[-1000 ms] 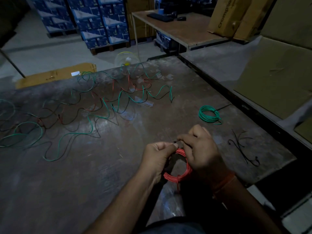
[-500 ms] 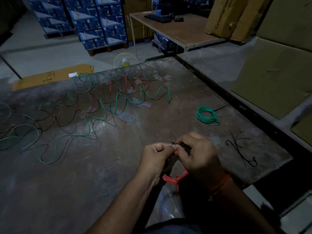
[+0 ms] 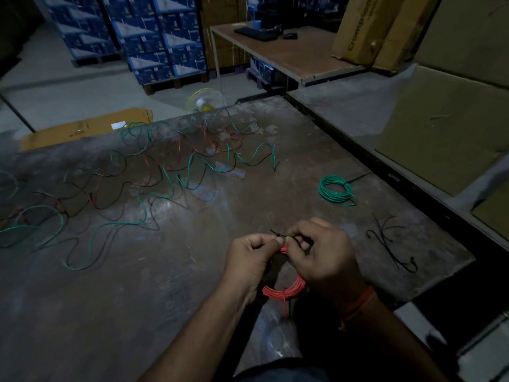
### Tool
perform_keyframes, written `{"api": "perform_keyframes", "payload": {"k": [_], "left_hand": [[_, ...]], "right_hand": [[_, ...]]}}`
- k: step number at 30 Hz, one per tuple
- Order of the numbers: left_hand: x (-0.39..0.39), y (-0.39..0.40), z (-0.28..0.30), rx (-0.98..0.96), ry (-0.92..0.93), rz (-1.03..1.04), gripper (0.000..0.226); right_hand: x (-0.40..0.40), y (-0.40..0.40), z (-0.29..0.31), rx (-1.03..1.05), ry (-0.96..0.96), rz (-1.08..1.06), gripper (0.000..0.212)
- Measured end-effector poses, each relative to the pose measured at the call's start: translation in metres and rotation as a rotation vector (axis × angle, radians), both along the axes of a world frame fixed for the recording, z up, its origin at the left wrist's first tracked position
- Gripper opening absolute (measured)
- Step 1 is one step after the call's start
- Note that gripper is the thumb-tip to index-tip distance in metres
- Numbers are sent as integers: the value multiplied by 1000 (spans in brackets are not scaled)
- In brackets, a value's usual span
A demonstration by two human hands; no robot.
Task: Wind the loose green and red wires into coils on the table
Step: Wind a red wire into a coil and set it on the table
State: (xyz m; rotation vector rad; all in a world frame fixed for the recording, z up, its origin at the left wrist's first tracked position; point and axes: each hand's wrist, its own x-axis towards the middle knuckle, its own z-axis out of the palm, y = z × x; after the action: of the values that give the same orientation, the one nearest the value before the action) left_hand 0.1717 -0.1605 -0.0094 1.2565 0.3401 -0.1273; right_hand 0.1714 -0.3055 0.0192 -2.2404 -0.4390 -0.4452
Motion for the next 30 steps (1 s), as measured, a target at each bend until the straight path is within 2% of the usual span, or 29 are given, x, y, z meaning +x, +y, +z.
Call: {"api": "perform_keyframes", "payload": {"k": [6,11,17,20,22,24,25,28,30], "left_hand": [[-2,1,2,50,-35,-30,19],[-4,0,5,47,-29,-23,12],[-5,-1,1,153,-72,-60,14],[-7,-2,1,157,-59,-59,15],[-8,-2,1,130,-49,-49,16],[-9,-1,1,124,-46,-54,11],[-10,-1,2,129,-54,-66,9],[-12,-3,6,148,-87,-121,8],[-12,-3,8,151,-102,-156,8]], "right_hand": [[1,-2,1,3,-5,14,4],[2,-3,-1,-60,-14,47,2],[4,-2,-1,-184,-49,16,7],[4,-2,-2,-126,-2,21,8],[4,-4,0,72,138,46,17],[10,-8,1,287,346,20,42],[16,-12,-1,345,427,-14,48],[33,-20,-2,497,723,-13,47],[38,-21,-3,549,908,64,56]]}}
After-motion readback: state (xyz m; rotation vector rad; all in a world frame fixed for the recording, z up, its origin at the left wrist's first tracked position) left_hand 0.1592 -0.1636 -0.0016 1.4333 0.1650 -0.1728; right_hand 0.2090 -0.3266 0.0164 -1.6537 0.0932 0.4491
